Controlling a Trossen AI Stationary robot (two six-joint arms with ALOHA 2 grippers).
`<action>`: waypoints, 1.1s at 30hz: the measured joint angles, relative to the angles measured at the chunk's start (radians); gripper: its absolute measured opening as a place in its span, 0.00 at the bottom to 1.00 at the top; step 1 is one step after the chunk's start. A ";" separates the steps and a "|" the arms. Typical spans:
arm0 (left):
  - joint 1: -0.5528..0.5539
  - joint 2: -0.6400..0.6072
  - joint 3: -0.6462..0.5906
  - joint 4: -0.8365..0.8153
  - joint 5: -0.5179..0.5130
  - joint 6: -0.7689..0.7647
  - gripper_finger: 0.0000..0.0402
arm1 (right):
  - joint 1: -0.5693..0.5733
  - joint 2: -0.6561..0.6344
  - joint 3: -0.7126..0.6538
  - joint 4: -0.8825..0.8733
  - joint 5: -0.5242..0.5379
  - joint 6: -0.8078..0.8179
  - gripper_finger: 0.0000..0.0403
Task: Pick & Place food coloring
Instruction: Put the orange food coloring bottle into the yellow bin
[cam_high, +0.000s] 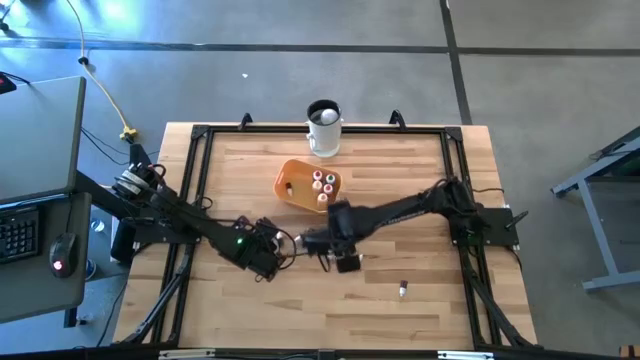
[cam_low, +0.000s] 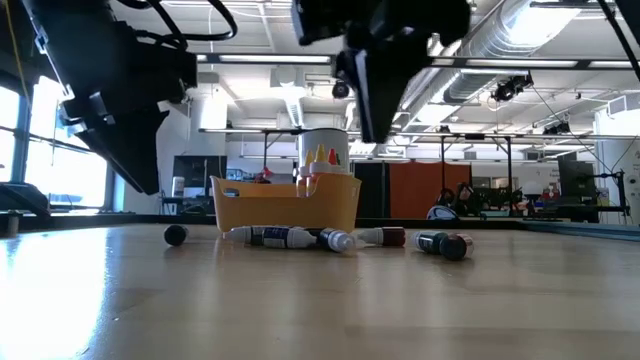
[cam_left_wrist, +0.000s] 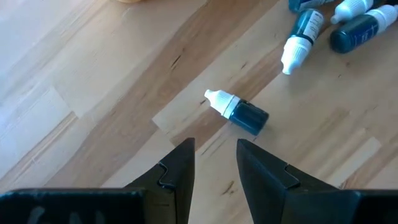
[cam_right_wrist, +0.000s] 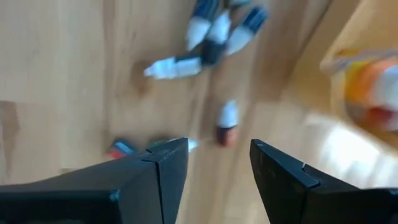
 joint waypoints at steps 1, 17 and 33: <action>-0.006 0.000 0.000 0.000 0.000 -0.004 0.29 | 0.014 0.000 -0.024 0.010 0.000 0.038 0.42; -0.013 0.000 0.000 0.024 -0.021 -0.007 0.29 | 0.167 0.000 -0.369 0.181 -0.085 -0.052 0.41; -0.013 0.000 0.000 0.067 -0.026 -0.008 0.29 | 0.176 0.004 -0.362 0.221 -0.005 -0.081 0.41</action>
